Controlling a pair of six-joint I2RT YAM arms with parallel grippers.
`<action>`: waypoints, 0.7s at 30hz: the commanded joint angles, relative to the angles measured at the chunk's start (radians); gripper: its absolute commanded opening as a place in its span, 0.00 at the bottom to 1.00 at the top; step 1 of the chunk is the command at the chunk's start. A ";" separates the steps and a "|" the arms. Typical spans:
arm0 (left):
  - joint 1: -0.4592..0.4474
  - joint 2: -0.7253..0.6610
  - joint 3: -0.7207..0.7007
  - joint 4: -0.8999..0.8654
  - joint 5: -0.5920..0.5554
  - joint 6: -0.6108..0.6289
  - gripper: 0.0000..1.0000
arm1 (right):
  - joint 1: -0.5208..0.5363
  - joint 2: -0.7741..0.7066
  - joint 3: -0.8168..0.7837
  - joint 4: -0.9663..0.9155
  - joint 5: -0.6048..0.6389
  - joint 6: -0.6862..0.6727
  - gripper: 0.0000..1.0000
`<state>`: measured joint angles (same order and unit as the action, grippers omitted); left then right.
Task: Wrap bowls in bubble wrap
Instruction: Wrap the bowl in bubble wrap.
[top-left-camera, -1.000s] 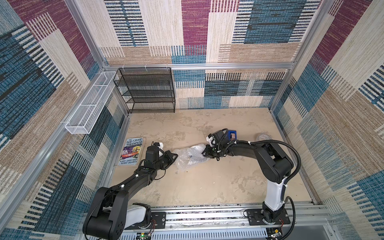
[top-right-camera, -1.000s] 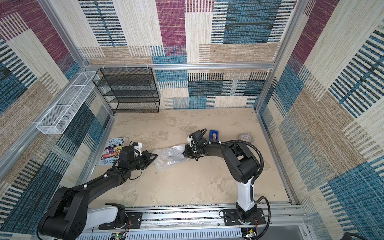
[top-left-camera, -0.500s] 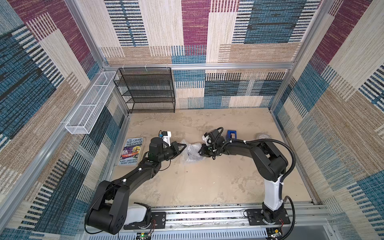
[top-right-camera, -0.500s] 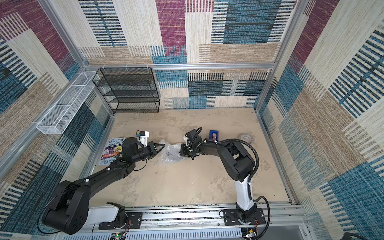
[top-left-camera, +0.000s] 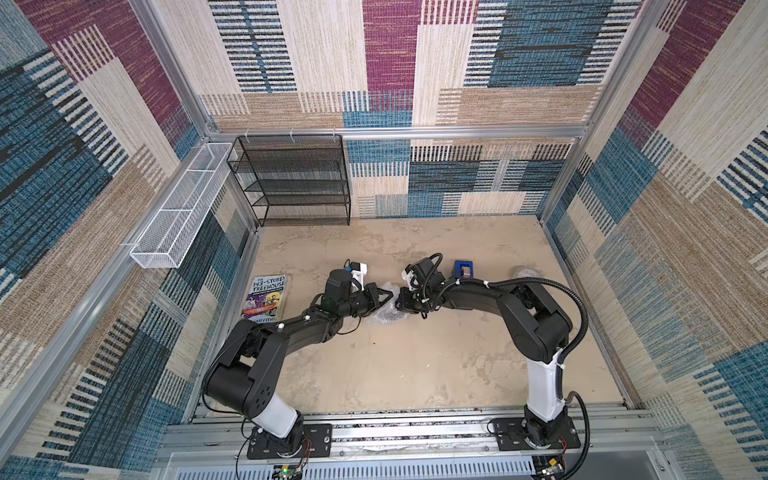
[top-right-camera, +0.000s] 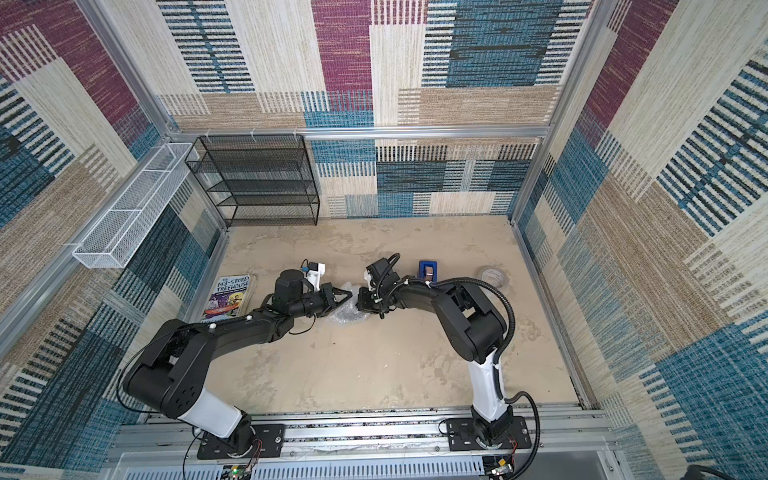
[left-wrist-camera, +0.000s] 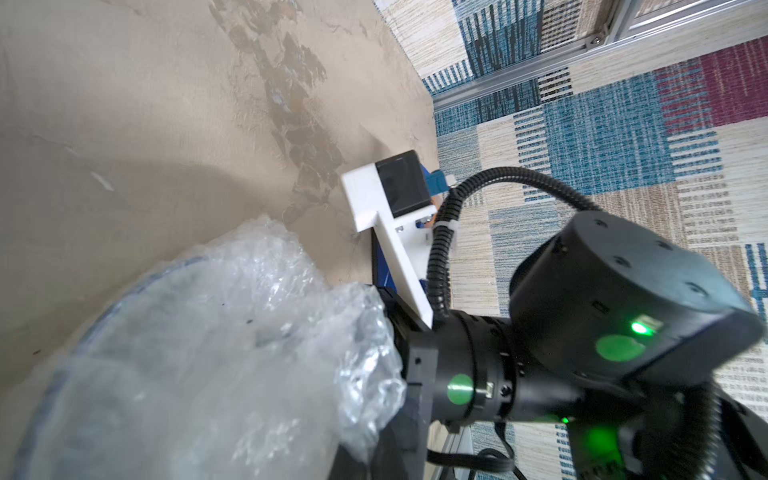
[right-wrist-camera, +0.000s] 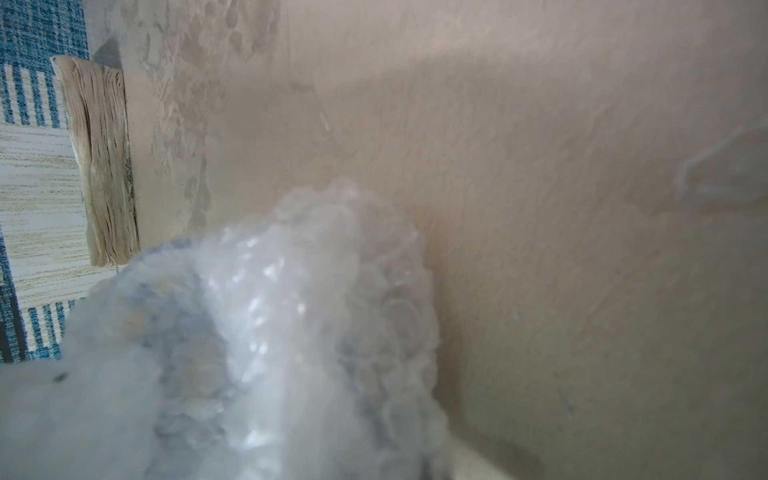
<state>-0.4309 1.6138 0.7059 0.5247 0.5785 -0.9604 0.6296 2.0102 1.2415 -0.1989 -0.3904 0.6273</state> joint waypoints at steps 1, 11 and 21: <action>-0.016 0.046 0.028 0.137 0.050 -0.020 0.00 | 0.012 0.010 -0.002 -0.032 0.013 -0.003 0.00; -0.035 0.259 0.100 0.117 0.124 -0.048 0.00 | 0.029 0.012 -0.002 0.006 -0.053 0.000 0.00; -0.068 0.183 0.254 -0.554 -0.128 0.252 0.00 | 0.032 0.001 -0.012 0.023 -0.082 0.002 0.00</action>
<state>-0.4763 1.8088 0.9123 0.2493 0.5369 -0.8677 0.6319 2.0018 1.2362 -0.1478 -0.2588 0.6128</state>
